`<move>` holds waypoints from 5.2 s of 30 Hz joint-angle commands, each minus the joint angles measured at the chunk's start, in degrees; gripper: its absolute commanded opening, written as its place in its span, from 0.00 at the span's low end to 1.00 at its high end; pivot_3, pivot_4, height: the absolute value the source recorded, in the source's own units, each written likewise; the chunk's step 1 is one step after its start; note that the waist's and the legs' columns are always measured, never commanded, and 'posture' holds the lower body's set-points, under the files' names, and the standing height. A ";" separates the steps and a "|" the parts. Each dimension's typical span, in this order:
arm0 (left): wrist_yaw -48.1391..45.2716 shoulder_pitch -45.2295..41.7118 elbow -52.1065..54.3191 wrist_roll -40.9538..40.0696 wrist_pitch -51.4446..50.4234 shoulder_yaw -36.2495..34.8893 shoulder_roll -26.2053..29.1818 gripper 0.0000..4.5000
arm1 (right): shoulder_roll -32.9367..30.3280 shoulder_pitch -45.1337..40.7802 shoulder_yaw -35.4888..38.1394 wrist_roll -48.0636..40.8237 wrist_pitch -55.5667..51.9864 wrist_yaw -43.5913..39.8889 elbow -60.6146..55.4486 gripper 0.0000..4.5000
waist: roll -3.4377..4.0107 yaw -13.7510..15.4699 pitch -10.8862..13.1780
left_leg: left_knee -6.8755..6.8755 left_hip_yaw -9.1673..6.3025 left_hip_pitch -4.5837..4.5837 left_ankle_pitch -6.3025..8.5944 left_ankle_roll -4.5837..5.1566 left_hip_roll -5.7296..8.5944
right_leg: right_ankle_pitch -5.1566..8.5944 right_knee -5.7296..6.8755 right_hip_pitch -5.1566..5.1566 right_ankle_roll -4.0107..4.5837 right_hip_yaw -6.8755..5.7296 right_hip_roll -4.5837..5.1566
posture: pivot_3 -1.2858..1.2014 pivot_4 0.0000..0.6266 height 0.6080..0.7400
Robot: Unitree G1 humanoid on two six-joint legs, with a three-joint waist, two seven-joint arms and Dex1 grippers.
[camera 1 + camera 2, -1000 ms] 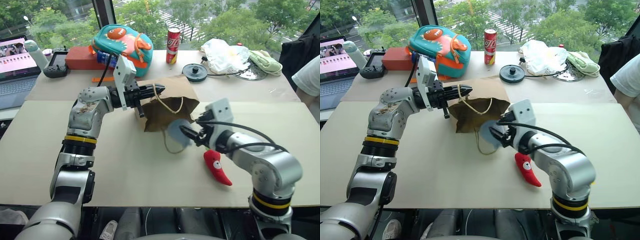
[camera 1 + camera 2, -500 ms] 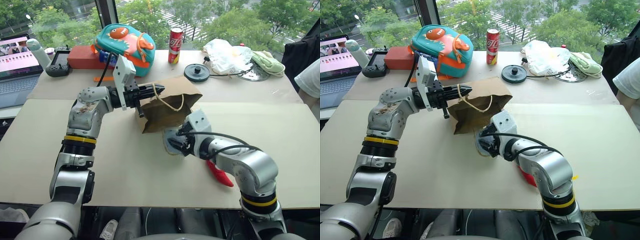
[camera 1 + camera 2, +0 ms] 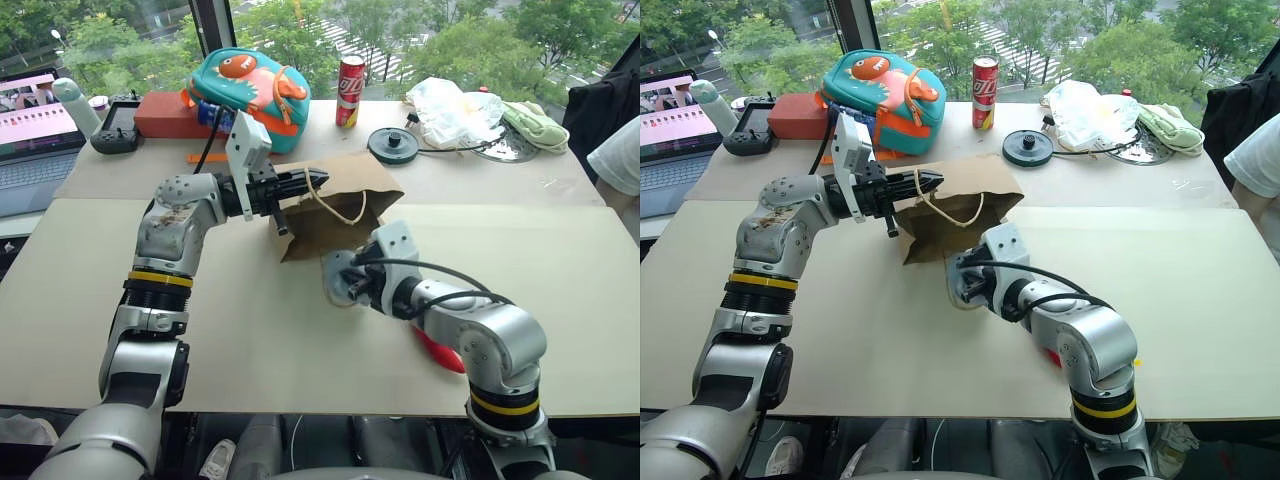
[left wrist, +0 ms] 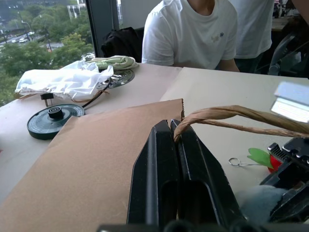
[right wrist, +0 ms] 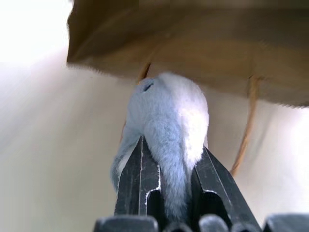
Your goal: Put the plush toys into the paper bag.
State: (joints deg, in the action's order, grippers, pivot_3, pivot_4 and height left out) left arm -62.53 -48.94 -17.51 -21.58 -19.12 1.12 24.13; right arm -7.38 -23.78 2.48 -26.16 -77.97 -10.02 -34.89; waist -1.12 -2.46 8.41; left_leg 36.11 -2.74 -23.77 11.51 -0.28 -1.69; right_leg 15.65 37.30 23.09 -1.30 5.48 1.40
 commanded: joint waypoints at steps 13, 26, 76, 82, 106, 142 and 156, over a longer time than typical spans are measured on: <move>-0.27 -1.87 0.38 -0.13 0.78 -0.38 0.18 0.00 | 5.75 -6.37 6.06 -2.46 -1.60 2.51 -0.22 0.08 | 0.01 -0.18 -0.01 | -0.02 -0.01 0.05 0.00 -0.01 -0.01 | 0.00 0.34 0.06 0.00 -0.02 -0.01 | 0.52 0.24 0.99; -0.44 -1.03 1.43 -0.38 0.45 -0.29 0.55 0.00 | -5.23 -0.55 20.65 -11.74 -2.43 -5.84 -5.44 0.08 | 0.01 -0.45 -0.01 | -0.03 -0.02 0.12 0.00 0.00 -0.06 | 0.01 0.22 0.02 -0.01 0.02 -0.12 | 0.52 0.24 0.99; -0.69 -1.25 1.38 -0.51 0.37 -0.16 -1.28 0.00 | 7.27 -18.35 4.06 -4.95 10.71 7.08 16.01 0.98 | 0.05 -0.16 -0.01 | -0.16 -0.03 0.03 -0.08 -0.03 -0.01 | -0.01 0.49 0.10 0.02 -0.03 0.00 | 0.52 0.24 0.99; -3.78 -1.19 1.51 -2.42 -0.51 -0.66 -0.78 0.00 | -4.67 -10.36 6.54 -9.46 4.98 1.28 4.01 0.98 | 0.04 -0.07 -0.01 | -0.14 -0.05 -0.02 -0.08 -0.03 0.01 | -0.01 0.36 0.05 0.02 -0.05 0.01 | 0.52 0.24 0.99; -7.18 -0.19 10.13 -9.66 -7.85 -2.62 1.24 0.00 | -29.04 20.18 10.38 -8.91 -6.36 -3.21 -11.39 0.98 | 0.04 -0.05 -0.01 | -0.02 0.00 0.01 -0.08 -0.03 0.00 | 0.03 -0.12 -0.08 -0.05 0.07 -0.05 | 0.52 0.24 0.99; -6.17 0.95 9.66 -8.91 -7.18 -2.04 2.25 0.00 | -7.30 -6.23 20.87 -11.89 -6.82 0.64 -2.40 0.16 | 0.06 -0.04 -0.02 | -0.02 -0.03 0.05 -0.08 -0.03 0.00 | 0.01 -0.08 -0.15 -0.01 0.06 -0.07 | 0.52 0.24 0.99; -5.97 0.87 9.69 -8.75 -7.05 -1.46 1.70 0.00 | 4.58 -18.81 6.08 -2.92 2.87 6.73 15.51 0.16 | 0.12 -0.18 -0.05 | -0.04 -0.02 0.03 -0.10 -0.05 -0.01 | 0.00 0.35 0.05 0.02 0.04 -0.06 | 0.52 0.24 0.99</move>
State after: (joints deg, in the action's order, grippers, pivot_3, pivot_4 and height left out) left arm -68.56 -47.09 -9.49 -29.60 -26.53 0.10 25.69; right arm -3.61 -40.41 10.26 -29.87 -78.42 -3.39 -20.10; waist -1.00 -2.64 8.36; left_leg 36.07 -2.76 -23.74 11.41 -0.34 -1.70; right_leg 15.65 37.65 23.14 -1.29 5.52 1.34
